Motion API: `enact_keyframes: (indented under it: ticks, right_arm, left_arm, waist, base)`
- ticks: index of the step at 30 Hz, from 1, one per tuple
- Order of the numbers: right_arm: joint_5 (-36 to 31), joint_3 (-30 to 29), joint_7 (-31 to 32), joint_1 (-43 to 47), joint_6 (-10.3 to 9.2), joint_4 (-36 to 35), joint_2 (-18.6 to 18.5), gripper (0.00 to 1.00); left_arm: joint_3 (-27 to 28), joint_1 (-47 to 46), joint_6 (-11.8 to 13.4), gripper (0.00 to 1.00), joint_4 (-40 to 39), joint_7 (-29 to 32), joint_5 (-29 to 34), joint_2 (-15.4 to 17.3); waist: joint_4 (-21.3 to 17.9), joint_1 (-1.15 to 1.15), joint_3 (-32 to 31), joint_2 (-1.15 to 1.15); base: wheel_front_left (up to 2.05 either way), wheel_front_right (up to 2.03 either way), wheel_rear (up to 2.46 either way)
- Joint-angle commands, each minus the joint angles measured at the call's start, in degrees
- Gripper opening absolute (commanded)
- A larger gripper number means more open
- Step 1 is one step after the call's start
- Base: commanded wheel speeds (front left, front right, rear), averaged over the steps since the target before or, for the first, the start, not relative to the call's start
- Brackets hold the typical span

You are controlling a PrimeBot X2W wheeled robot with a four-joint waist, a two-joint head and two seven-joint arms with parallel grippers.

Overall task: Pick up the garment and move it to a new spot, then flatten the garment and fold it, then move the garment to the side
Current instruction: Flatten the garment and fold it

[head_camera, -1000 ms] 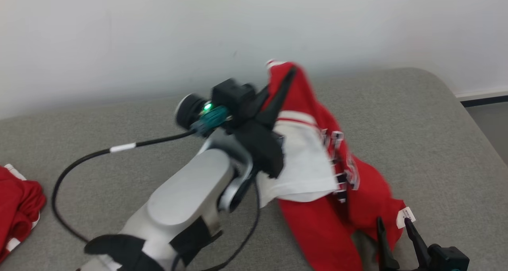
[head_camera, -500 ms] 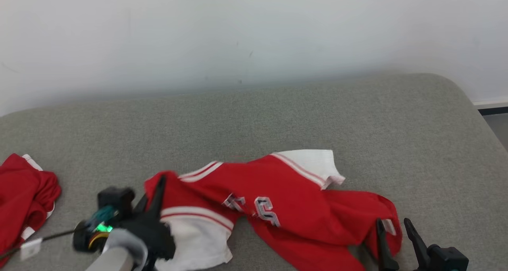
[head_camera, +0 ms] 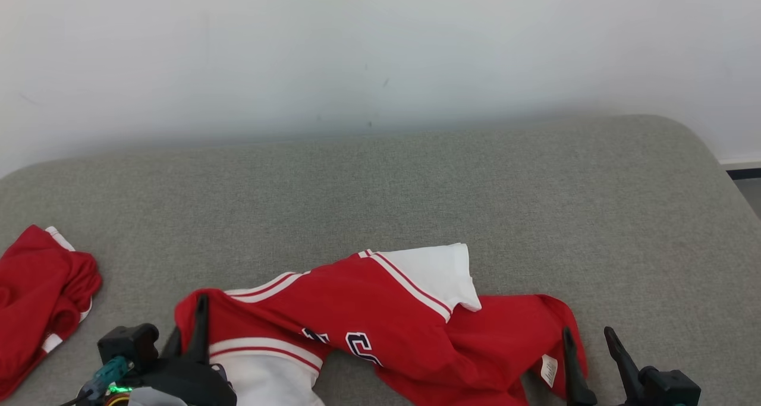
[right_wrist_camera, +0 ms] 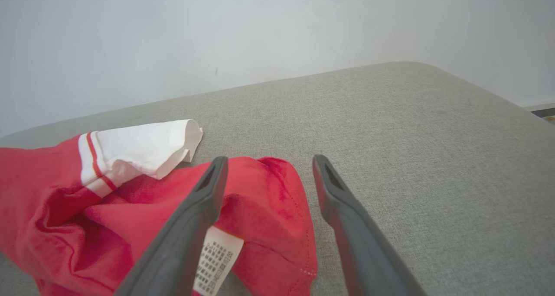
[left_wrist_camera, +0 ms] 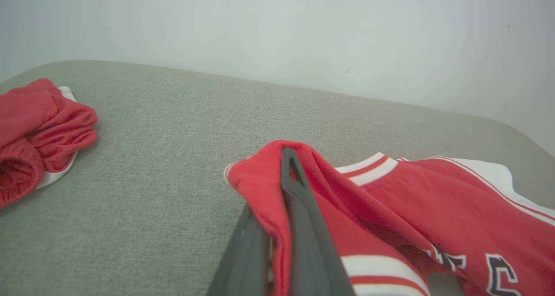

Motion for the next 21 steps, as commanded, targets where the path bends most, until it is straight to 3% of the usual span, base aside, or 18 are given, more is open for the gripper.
enact_keyframes:
  ticks: [1, 12, 21]
  right_arm:
    - [-0.5, 0.1, -0.1, 0.3, -0.13, 0.0, 0.0, 1.00]
    - [-1.3, -0.7, -0.1, 0.3, -0.13, 0.0, 0.0, 1.00]
    - [-3.4, -3.2, -0.1, 0.1, -0.13, 2.0, 0.0, 1.00]
  left_arm:
    - [1.9, 1.4, -0.3, 1.00, -1.0, -0.2, 2.1, -0.6]
    - [16.1, 8.7, -2.1, 1.00, -9.5, -0.2, 15.1, -4.4]
    - [25.3, 19.4, -5.0, 1.00, -21.6, -0.2, 27.3, -13.0]
  waist:
    - [0.3, 0.00, -0.3, 0.00]
    - [2.0, 0.00, -0.9, 0.00]
    - [3.0, 0.00, -0.4, 0.00]
  base:
    - [0.00, 0.00, 0.00]
    - [0.00, 0.00, 0.00]
    - [0.00, 0.00, 0.00]
